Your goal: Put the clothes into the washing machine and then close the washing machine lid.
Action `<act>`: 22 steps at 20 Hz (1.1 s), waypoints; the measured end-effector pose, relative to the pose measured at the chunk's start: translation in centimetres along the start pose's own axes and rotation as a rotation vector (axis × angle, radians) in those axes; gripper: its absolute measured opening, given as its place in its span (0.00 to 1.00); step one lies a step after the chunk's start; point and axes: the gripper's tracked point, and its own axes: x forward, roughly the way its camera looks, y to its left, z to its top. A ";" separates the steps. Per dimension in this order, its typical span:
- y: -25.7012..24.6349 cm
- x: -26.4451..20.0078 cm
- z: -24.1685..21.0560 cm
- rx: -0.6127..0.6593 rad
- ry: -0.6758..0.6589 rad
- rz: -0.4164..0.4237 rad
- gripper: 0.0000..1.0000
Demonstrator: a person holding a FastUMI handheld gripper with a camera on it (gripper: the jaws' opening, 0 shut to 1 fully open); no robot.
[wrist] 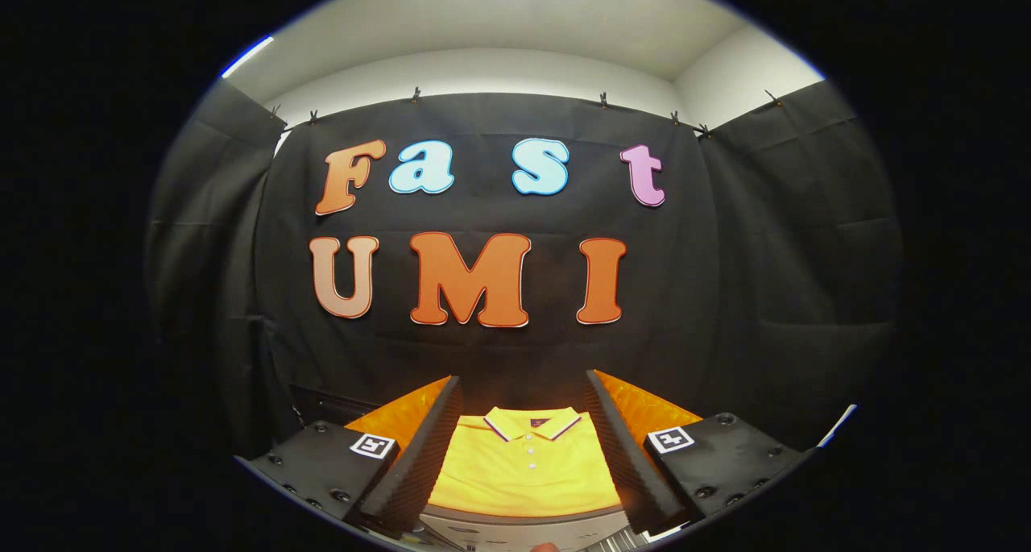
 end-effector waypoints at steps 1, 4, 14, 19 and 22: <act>-0.1 0.4 -0.2 -0.001 0.010 -0.002 0.98; -1.0 1.9 -1.8 0.013 0.035 -0.016 0.98; -2.9 12.2 -12.5 0.069 0.247 -0.011 0.98; -3.6 16.5 -20.1 0.144 0.437 -0.011 0.99; -4.5 17.4 -22.2 0.135 0.490 -0.013 0.98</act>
